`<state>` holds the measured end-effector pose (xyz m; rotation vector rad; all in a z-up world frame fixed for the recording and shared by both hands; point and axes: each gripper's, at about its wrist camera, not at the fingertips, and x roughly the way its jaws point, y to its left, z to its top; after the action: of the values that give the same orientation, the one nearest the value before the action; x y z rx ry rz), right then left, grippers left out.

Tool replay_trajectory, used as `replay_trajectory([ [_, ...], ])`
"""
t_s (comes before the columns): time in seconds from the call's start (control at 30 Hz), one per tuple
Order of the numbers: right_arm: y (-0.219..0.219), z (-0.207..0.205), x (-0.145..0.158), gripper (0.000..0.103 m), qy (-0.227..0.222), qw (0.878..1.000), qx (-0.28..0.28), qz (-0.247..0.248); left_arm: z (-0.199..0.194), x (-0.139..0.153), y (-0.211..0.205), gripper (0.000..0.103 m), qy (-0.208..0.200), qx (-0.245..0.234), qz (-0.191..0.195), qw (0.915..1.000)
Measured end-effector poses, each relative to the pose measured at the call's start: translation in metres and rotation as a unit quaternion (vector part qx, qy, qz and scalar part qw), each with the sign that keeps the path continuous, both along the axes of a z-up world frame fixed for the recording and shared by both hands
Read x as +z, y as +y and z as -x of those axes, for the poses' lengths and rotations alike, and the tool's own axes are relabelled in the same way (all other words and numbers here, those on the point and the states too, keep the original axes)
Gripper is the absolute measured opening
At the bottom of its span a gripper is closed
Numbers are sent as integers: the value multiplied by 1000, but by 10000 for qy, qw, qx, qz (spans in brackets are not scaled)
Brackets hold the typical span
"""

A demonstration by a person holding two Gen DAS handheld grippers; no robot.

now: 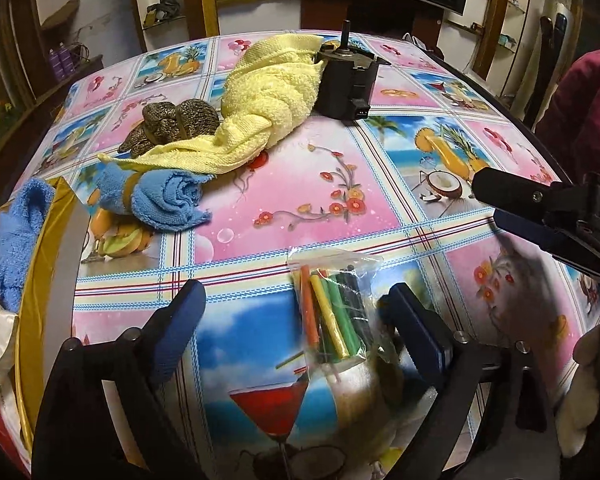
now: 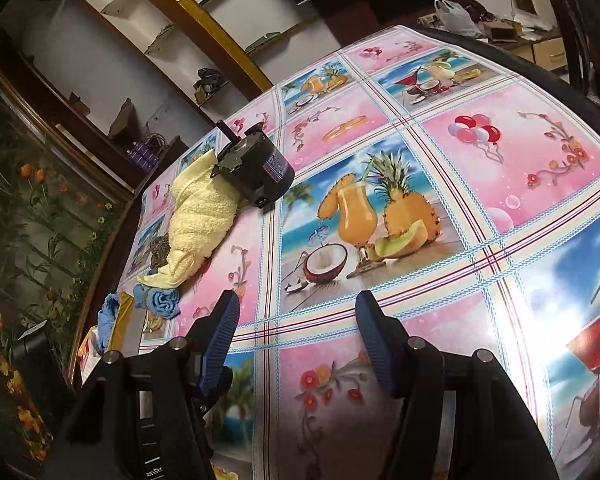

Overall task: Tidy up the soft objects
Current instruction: 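Reach for and grasp the clear bag of colored pens with the left gripper, then grasp the blue rolled towel with the right gripper while the left gripper lifts the pen bag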

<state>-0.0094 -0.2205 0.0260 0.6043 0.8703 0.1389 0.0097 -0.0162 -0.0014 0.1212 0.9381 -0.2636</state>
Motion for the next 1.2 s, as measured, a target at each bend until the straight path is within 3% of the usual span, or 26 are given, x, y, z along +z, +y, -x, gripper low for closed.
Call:
replay_trajectory([
  [0.07, 0, -1, -2, 60, 74, 10000, 2, 28, 5, 6, 4, 55, -109, -9, 85, 9999],
  [0.1, 1, -1, -2, 60, 82, 10000, -11, 48, 8, 8, 7, 21, -76, -70, 192, 9998],
  [0.13, 1, 0, -2, 60, 70, 9999, -31, 81, 9, 10, 10, 17, 11, -106, 368, 9993],
  [0.33, 4, 0, 0, 60, 48, 9993, -56, 369, 31, 20, 40, 15, 158, -87, 1251, 9920],
  [0.5, 12, -1, 0, 60, 26, 9987, 83, 508, 75, 48, 76, 15, -160, -171, 1837, 9827],
  [0.6, 22, -3, 0, 60, 3, 9979, 317, 574, 98, 58, 103, 15, -303, -50, 2051, 9783],
  [0.7, 45, -8, 2, 60, 93, 9949, 929, 379, 107, 58, 130, 15, -251, 125, 2264, 9736],
  [0.9, 129, -27, 31, 60, -136, 9747, 1987, 1012, 118, 58, 160, 15, -262, 320, 2444, 9688],
  [0.97, 162, -40, 35, 60, -196, 9627, 2274, 1454, 120, 60, 166, 15, -279, 330, 2518, 9668],
  [1.07, 206, -63, 24, 60, 6, 9408, 2642, 2124, 124, 60, 173, 15, -277, 351, 2576, 9652],
  [1.2, 230, -89, 7, 60, 253, 9365, 2617, 2318, 127, 59, 183, 15, -242, 417, 2582, 9649],
])
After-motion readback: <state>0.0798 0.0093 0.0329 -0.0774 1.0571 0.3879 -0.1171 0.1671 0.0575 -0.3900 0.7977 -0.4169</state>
